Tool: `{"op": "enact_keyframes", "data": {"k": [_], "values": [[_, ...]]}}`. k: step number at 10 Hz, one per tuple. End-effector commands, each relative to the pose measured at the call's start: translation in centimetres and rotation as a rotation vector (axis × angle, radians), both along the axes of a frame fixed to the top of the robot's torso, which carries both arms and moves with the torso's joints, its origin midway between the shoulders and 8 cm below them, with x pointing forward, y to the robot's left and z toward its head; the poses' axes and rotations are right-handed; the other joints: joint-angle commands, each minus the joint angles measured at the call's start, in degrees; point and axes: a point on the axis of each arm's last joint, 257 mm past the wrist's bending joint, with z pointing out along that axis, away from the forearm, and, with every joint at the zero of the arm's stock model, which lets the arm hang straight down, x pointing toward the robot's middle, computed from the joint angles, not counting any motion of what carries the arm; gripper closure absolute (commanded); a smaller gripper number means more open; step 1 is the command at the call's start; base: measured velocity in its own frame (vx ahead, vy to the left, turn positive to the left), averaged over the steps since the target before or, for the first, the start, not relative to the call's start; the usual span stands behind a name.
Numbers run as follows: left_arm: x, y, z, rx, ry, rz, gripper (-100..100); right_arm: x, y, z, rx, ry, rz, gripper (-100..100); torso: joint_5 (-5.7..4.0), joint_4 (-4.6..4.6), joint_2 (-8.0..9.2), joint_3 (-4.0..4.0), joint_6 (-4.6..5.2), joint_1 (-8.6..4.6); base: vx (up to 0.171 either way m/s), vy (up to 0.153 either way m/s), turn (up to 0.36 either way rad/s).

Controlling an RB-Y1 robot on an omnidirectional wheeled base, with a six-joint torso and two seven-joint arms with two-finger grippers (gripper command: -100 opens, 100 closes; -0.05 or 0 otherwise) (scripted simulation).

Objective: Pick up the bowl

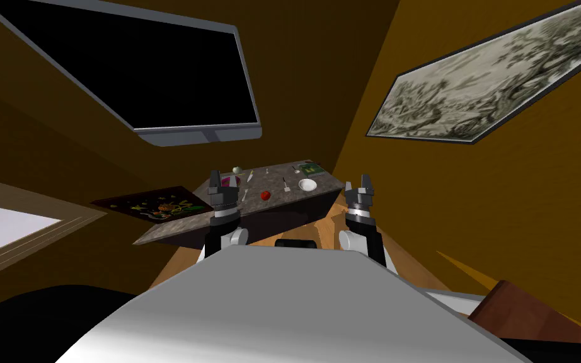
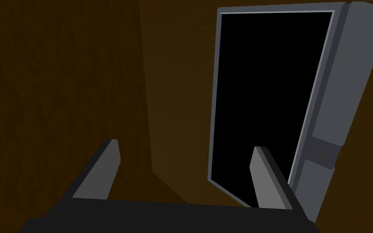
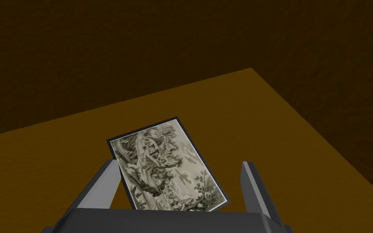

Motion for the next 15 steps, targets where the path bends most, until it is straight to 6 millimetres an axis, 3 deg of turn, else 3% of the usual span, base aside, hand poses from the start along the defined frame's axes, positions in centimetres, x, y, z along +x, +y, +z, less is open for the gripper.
{"op": "enact_keyframes", "data": {"k": [1,8,15], "values": [[0.0,0.0,0.0,0.000,0.000,0.000,0,0.0,0.0,-0.1,-0.051,0.010,0.000,-100,0.00,0.00,0.00,0.00,0.00,0.00,-0.024,0.021,0.072],[0.0,0.0,0.0,0.000,0.000,0.000,0,-0.2,-2.6,-2.3,-0.480,0.100,-0.086,-100,0.10,0.10,0.45,0.26,-0.01,0.44,-0.093,0.099,0.182],[0.0,0.0,0.0,0.000,0.000,0.000,0,-0.2,-4.3,-4.4,-0.765,0.165,-0.141,-100,0.06,0.06,0.25,0.15,-0.02,0.27,-0.053,0.087,0.127]]}}
